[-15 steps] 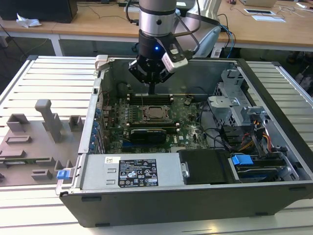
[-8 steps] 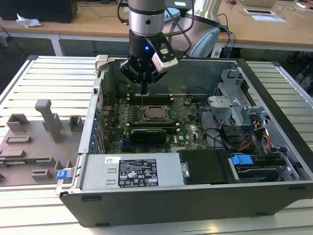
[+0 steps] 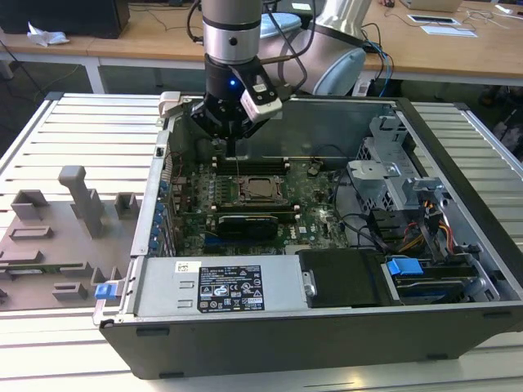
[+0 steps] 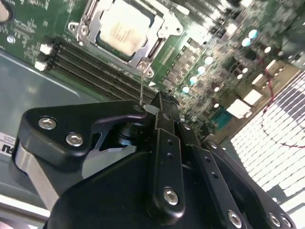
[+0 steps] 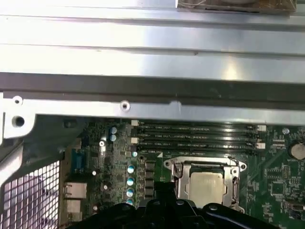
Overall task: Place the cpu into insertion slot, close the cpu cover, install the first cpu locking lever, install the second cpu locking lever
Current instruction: 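Install the first cpu locking lever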
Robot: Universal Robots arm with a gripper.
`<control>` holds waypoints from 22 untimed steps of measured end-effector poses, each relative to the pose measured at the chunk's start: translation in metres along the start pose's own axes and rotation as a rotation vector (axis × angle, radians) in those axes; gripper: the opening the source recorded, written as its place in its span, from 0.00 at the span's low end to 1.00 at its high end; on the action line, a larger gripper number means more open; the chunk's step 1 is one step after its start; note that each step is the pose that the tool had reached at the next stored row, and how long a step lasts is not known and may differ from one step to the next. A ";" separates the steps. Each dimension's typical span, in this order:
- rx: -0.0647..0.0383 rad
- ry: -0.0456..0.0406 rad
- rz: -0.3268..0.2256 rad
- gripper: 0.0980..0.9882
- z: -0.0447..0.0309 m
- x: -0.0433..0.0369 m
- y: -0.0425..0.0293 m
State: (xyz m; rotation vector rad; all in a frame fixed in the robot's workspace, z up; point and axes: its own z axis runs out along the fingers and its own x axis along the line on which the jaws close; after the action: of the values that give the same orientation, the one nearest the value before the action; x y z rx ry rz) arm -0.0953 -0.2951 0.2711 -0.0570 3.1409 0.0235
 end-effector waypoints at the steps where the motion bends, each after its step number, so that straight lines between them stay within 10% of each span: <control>1: -0.001 0.0000 0.000 0.01 0.0016 0.0002 0.0049; 22: -0.001 0.0010 0.000 0.01 0.0037 -0.0262 0.0094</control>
State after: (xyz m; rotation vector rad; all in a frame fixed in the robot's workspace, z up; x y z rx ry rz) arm -0.0695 -0.2847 0.2675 -0.0570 3.1419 0.0255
